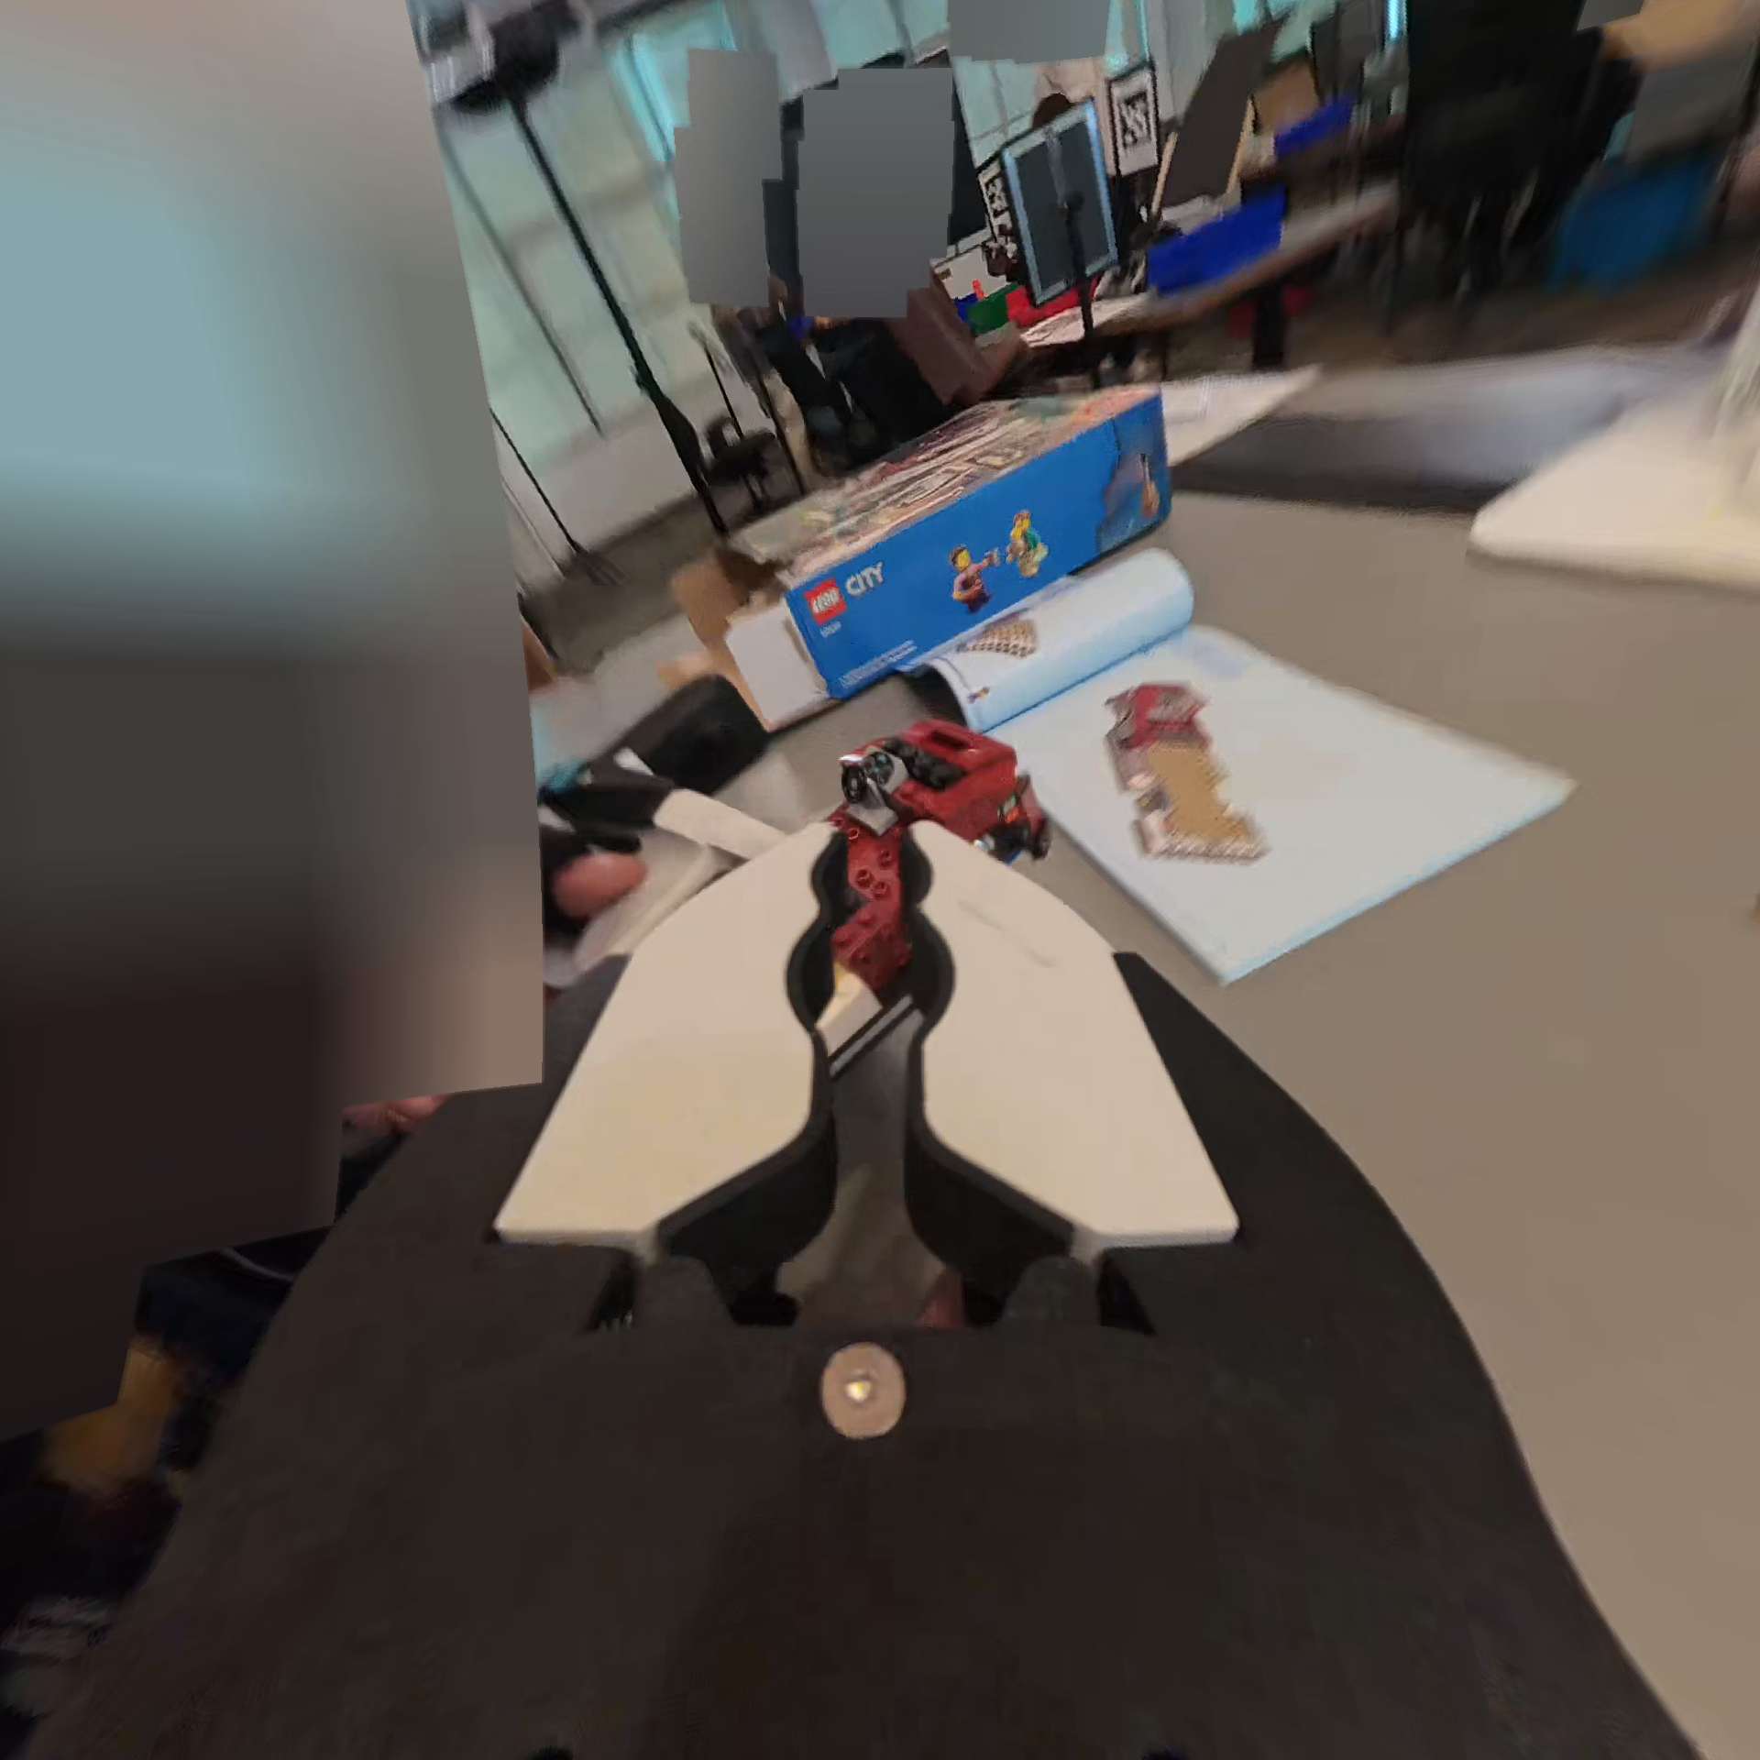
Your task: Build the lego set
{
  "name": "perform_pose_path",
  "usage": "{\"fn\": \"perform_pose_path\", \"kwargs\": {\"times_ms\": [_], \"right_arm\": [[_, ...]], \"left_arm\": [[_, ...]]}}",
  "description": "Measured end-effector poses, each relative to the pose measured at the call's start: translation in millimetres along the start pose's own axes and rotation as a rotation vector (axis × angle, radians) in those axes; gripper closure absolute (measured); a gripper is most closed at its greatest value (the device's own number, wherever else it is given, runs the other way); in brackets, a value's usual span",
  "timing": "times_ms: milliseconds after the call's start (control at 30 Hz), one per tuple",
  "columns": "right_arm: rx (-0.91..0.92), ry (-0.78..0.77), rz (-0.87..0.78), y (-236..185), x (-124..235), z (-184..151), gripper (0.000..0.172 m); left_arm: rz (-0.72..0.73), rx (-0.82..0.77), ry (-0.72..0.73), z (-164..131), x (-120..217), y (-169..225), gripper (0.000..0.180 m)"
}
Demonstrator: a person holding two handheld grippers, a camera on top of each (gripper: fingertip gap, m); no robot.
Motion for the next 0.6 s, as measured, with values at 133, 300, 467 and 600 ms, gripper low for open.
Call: {"fn": "perform_pose_path", "kwargs": {"times_ms": [133, 300, 467, 600], "right_arm": [[0.4, -0.105, 0.06, -16, -6, -4, 0.172], [0.722, -0.219, 0.087, -16, -14, -15, 0.172], [0.837, -0.234, 0.119, -14, -19, -17, 0.172], [0.82, -0.238, 0.095, -10, -24, -17, 0.172]], "left_arm": [[0.08, -0.086, -0.045, -6, -1, 0, 0.149], [0.14, -0.145, -0.105, -13, -2, 2, 0.149], [0.13, -0.125, -0.125, -17, -2, 2, 0.149], [0.124, -0.108, -0.125, -18, -3, 2, 0.149]]}}
Point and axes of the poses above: each gripper's, where its closed fingertips meet, x back along the fingers, z out of its top, y = z × x across the jaws, the point moved 4 cm from there along x, back along the fingers, and after that the axes turned 3 degrees about -z, right-handed, at the moved point
